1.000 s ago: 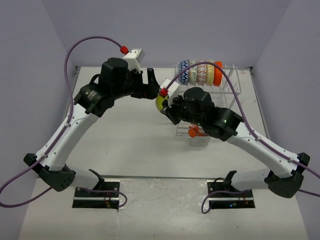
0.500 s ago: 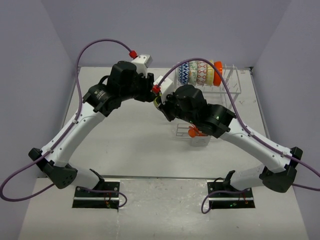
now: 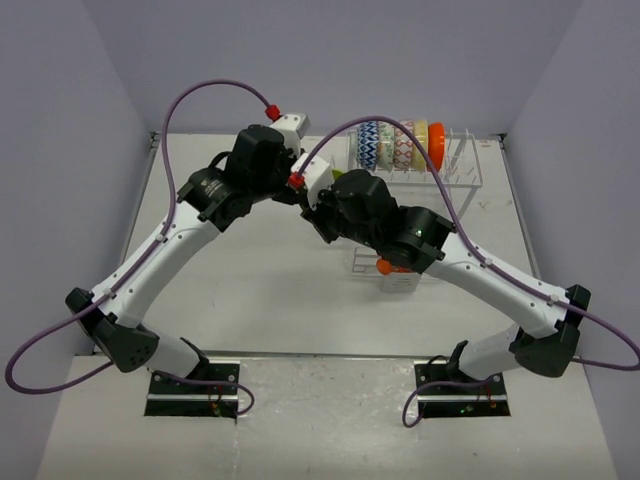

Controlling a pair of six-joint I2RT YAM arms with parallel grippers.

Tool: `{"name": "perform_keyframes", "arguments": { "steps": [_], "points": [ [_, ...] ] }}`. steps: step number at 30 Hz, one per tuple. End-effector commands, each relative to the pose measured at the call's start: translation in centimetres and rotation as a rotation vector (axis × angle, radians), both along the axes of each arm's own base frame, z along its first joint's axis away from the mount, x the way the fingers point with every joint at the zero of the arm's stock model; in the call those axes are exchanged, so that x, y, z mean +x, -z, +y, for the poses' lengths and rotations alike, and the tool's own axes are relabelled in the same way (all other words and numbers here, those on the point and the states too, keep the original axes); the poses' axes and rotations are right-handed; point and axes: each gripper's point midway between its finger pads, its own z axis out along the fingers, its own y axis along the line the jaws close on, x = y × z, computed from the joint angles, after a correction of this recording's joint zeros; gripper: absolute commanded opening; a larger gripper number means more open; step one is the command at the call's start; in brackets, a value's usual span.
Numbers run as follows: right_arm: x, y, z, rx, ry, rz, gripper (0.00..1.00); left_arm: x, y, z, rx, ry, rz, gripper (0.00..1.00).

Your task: Unload the bowls from the dish rack

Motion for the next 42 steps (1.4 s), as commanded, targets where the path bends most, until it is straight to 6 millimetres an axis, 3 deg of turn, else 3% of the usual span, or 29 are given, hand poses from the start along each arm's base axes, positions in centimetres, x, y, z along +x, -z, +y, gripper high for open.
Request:
{"name": "perform_keyframes", "arguments": {
  "steps": [1,3,5,6,7,8,10,12,13,14,15,17,18,19,20,21,22,23,24,26,27,28,32,37,38,39,40,42],
  "points": [
    [1.1,-3.4,-0.5,0.06,0.05,-0.076,0.0,0.0,0.1,0.9,0.064,-0.002,-0.039,0.0],
    [1.1,-3.1,-0.5,0.058,0.05,-0.07,0.0,0.5,-0.2,2.0,0.082,-0.059,-0.062,0.0],
    [0.9,-3.1,-0.6,0.066,0.047,-0.067,0.6,1.3,-0.3,3.5,0.108,-0.15,-0.094,0.0],
    [0.6,-3.1,-0.6,0.076,0.043,-0.058,0.81,1.5,-0.7,4.3,0.115,-0.189,-0.111,0.0],
    [0.4,-3.2,-0.8,0.088,0.04,-0.056,0.94,2.1,-0.8,5.2,0.122,-0.244,-0.13,0.0],
    [-0.1,-3.7,-1.4,0.107,0.041,-0.057,0.99,2.8,-0.1,6.6,0.156,-0.312,-0.138,0.0],
    [-0.8,-4.6,-2.1,0.157,0.047,-0.054,0.99,5.0,0.3,9.3,0.089,-0.383,-0.112,0.0],
    [-1.8,-5.5,-3.7,0.212,0.057,-0.054,0.99,6.7,2.6,11.8,0.034,-0.443,-0.052,0.0],
    [-2.2,-5.8,-4.2,0.234,0.059,-0.056,0.99,8.6,2.6,14.7,-0.042,-0.553,-0.051,0.0],
    [-2.7,-6.0,-5.3,0.248,0.069,-0.067,0.99,9.1,4.1,15.6,-0.065,-0.588,-0.017,0.0],
    [-3.1,-6.2,-5.8,0.293,0.086,-0.041,0.99,10.9,4.3,17.6,-0.135,-0.672,-0.019,0.0],
    [-3.6,-4.9,-6.8,0.304,0.11,-0.018,0.99,12.4,6.2,19.3,-0.186,-0.724,0.034,0.0],
    [-4.4,-5.7,-7.9,0.355,0.12,-0.011,0.99,13.9,8.8,20.4,-0.177,-0.763,0.093,0.0],
    [-4.8,-5.5,-8.5,0.373,0.124,0.001,0.99,14.9,10.0,23.0,-0.193,-0.843,0.123,0.0],
    [-5.2,-4.0,-9.0,0.365,0.131,0.025,0.99,15.7,10.8,24.3,-0.195,-0.88,0.13,0.0],
    [-6.1,-4.8,-10.5,0.421,0.149,0.026,0.99,16.7,13.1,26.3,-0.182,-0.925,0.167,0.0],
    [-6.4,-4.1,-11.5,0.421,0.17,0.035,0.99,17.4,13.7,27.5,-0.184,-0.952,0.166,0.0],
    [-6.5,-2.2,-12.4,0.405,0.201,0.053,0.99,17.9,14.3,27.8,-0.182,-0.952,0.164,0.0],
    [-7.3,-2.9,-14.5,0.473,0.237,0.044,0.99,18.7,15.8,28.6,-0.178,-0.96,0.179,0.0],
    [-7.9,-0.8,-15.9,0.489,0.266,0.06,0.99,19.3,17.5,29.2,-0.18,-0.968,0.212,0.0],
    [-8.3,-0.7,-16.5,0.524,0.278,0.072,0.99,19.4,19.5,29.8,-0.167,-0.982,0.25,0.0],
    [-8.8,-0.7,-17.9,0.554,0.296,0.066,0.99,19.7,20.1,30.0,-0.167,-0.982,0.252,0.0],
    [-9.1,1.7,-19.3,0.524,0.35,0.098,0.99,19.0,23.3,31.3,-0.105,-1.048,0.285,0.0],
    [-8.5,3.1,-19.5,0.484,0.402,0.107,0.99,18.0,25.1,32.4,-0.051,-1.113,0.31,0.0],
    [-8.1,3.5,-19.5,0.468,0.423,0.106,0.99,17.8,25.3,32.4,-0.045,-1.116,0.314,0.05],
    [-7.8,3.6,-19.5,0.46,0.434,0.107,0.99,17.6,25.3,32.5,-0.049,-1.126,0.314,0.19],
    [-7.4,3.6,-19.6,0.458,0.453,0.102,0.99,17.4,25.3,32.6,-0.046,-1.128,0.314,0.47],
    [-7.1,3.3,-19.2,0.462,0.445,0.099,0.99,17.3,24.7,32.5,-0.053,-1.124,0.308,0.62]
  ]
}}
